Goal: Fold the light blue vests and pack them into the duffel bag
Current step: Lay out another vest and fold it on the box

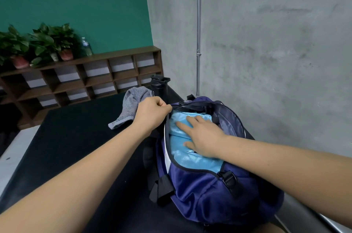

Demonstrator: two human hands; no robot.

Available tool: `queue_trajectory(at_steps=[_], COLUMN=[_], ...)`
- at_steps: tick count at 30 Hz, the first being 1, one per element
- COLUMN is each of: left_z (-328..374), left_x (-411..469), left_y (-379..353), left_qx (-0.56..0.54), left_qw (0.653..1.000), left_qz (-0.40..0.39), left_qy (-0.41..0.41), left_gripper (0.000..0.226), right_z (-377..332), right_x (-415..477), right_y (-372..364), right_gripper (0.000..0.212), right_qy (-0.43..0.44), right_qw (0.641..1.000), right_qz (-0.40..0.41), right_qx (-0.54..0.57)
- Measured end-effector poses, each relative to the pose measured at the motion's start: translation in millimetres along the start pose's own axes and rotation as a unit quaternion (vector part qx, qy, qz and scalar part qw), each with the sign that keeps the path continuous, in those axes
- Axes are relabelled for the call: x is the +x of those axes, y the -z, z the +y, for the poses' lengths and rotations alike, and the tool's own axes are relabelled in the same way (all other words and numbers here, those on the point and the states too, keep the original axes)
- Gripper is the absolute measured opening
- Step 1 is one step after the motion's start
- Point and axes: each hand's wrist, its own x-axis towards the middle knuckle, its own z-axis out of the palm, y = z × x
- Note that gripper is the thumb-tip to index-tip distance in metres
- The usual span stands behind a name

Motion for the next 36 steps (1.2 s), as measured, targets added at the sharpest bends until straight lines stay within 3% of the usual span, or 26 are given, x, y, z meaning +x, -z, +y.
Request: queue_trajectory(at_steps=[4, 9, 16, 20, 25, 30, 36], left_z=[5.9, 6.3, 5.4, 6.6, 3.0, 3.2, 6.3], left_x=[-3.9, -5.5, -4.5, -4.3, -2.8, -1.9, -4.2], left_y=[-2.3, -1.0, -2.9, 0.4, 2.8, -0.2, -0.2], left_qx=[0.013, 0.028, 0.003, 0.011, 0.009, -0.012, -0.008], left_qw=[1.0, 0.999, 0.999, 0.998, 0.998, 0.998, 0.998], left_qz=[-0.012, -0.022, -0.043, -0.05, -0.052, -0.051, -0.058], left_qy=[-0.011, -0.019, -0.018, -0.021, -0.02, -0.024, -0.037], left_gripper=[0.017, 0.016, 0.016, 0.015, 0.015, 0.013, 0.012], right_z=[-6.9, 6.1, 32.7, 32.1, 21.6, 23.5, 22.7], right_x=[17.5, 38.8, 58.3, 51.6, 24.9, 17.3, 36.6], right_y=[-10.9, -3.5, -23.1, -26.0, -12.9, -20.5, -12.2], right_gripper=[0.067, 0.079, 0.062, 0.055, 0.066, 0.067, 0.05], right_qy=[-0.005, 0.027, 0.078, 0.069, 0.026, -0.051, -0.097], right_qw=[0.999, 0.997, 0.994, 0.993, 0.994, 0.994, 0.992], right_qz=[-0.04, -0.035, -0.029, 0.028, 0.106, 0.052, -0.067], right_qx=[-0.037, -0.056, 0.075, 0.095, 0.007, -0.081, 0.032])
